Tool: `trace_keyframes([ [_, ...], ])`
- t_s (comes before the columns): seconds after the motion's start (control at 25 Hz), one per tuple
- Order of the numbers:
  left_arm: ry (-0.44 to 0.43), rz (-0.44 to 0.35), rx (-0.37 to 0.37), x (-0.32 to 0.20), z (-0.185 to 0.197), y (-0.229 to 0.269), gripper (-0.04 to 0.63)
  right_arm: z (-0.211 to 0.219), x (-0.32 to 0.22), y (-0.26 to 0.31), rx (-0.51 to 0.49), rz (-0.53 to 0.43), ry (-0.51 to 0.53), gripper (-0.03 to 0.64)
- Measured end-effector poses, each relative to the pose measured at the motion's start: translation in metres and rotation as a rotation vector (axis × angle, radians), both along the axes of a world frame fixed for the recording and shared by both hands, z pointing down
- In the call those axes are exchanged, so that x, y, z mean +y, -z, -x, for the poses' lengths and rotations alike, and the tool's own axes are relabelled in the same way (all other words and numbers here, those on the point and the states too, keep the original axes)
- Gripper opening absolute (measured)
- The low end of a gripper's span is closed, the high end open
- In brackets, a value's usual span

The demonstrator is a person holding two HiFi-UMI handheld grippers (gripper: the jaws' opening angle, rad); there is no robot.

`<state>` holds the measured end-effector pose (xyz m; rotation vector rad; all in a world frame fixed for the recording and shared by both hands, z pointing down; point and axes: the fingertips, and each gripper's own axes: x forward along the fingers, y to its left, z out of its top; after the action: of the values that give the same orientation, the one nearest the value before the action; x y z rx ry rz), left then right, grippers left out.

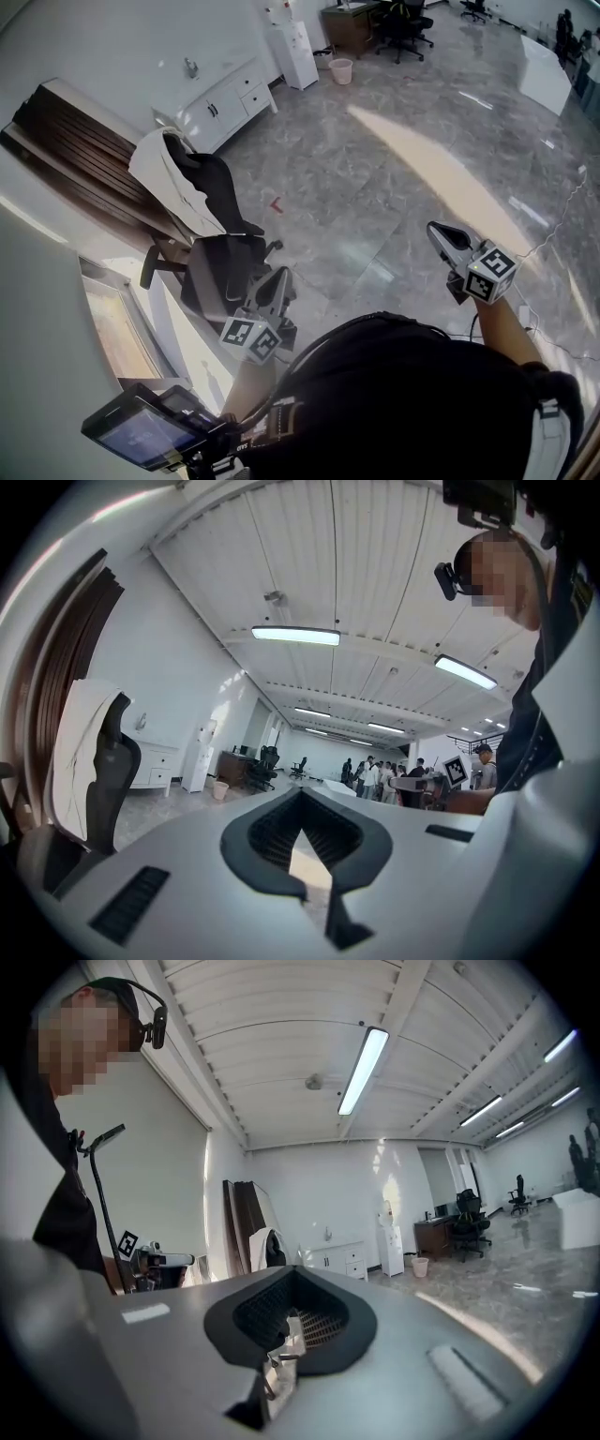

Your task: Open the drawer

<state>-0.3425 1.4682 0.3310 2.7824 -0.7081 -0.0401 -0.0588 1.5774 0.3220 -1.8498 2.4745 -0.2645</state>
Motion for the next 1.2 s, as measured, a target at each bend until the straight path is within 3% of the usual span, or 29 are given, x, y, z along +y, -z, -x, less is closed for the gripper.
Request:
trace_keyframes([
  [0.28,0.001,0.023,-0.011,-0.055,-0.023,-0.009,-0.009,-0.031,-0.052,-0.007,-0.006,0.018,-0.013,-0.006],
  [0.56,0.072,-0.011,-0.035,-0.087,-0.091,-0.017,-0.009,-0.122,-0.096,-0.024,-0.034,-0.002,0.016,-0.006],
  [0.68,0.137,0.009,-0.008,-0.108,-0.135,-0.02,-0.009,-0.17,-0.119,-0.025,-0.017,-0.003,0.06,-0.006],
  [0.92,0.183,0.007,0.023,-0.137,-0.25,-0.004,-0.009,-0.266,-0.176,-0.009,0.04,-0.004,0.178,-0.006],
  [1.2,0.176,0.025,-0.012,-0.165,-0.33,-0.008,-0.009,-0.343,-0.213,-0.01,0.024,-0.001,0.181,-0.006],
])
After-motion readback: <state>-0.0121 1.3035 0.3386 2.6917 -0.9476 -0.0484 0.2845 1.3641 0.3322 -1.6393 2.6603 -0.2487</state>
